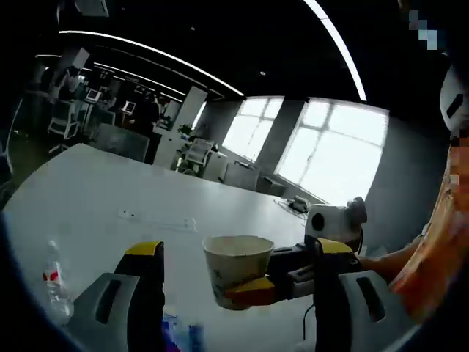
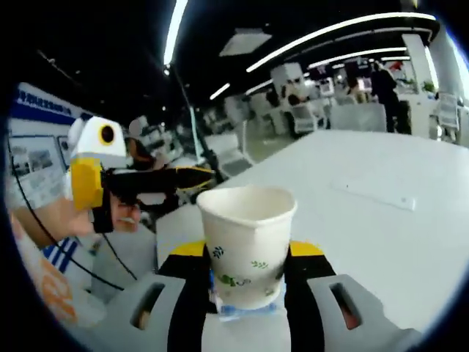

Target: Arrange the tabletop items into an orderly group along one side of the table until the central work area is clear of visible clutter.

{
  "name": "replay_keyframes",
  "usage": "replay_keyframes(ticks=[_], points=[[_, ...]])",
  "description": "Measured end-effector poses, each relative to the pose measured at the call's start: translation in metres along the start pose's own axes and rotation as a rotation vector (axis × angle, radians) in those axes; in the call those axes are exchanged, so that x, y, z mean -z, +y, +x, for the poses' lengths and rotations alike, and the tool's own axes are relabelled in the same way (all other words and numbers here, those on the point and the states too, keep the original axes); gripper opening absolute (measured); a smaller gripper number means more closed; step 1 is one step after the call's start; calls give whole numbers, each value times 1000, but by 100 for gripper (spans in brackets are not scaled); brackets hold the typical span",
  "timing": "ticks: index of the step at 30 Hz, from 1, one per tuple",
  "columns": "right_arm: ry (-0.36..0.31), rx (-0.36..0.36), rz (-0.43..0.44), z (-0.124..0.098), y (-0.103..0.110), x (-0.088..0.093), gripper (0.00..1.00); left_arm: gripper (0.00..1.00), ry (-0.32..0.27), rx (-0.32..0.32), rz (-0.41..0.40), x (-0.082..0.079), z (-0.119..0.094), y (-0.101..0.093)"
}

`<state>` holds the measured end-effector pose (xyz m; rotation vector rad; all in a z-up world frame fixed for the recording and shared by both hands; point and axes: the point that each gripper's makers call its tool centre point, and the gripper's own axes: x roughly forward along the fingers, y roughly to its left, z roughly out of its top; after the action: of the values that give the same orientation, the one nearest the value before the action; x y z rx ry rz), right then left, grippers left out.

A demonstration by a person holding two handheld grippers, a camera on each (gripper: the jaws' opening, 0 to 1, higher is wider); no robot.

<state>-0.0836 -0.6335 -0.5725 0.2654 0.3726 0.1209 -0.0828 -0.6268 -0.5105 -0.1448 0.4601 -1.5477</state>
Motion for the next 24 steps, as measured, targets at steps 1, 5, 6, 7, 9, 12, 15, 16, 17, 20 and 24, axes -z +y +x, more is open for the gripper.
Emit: replay_keyframes(ticks=[1,5,6,7,9,12,15,16,17,20,24], points=[[-12,15,-20,0,0,-4,38,88,14,-15,19,2,4,-1],[-34,55,-80,1,0,-11,38,86,31,-27,-46,8,16,-13],[-43,66,-92,0,0,-13,38,84,17,-48,-80,7,17,-11],[-48,67,-95,0,1,-14,38,81,15,-65,-90,8,17,-9],[-62,75,-94,-2,1,-16,38,77,22,-103,-80,10,19,-4],[-69,77,-100,-2,2,-15,38,73,44,-133,-42,13,21,0],[-54,74,-124,1,7,-11,39,64,42,-128,-9,9,22,-4],[-50,74,-133,1,8,-10,39,56,47,-128,17,8,23,-5],[-46,77,-132,2,9,-10,40,52,52,-136,44,8,22,-4],[-39,80,-117,2,6,-9,40,51,60,-139,50,10,23,-4],[-27,82,-131,2,6,-6,42,46,59,-149,51,11,22,-3]])
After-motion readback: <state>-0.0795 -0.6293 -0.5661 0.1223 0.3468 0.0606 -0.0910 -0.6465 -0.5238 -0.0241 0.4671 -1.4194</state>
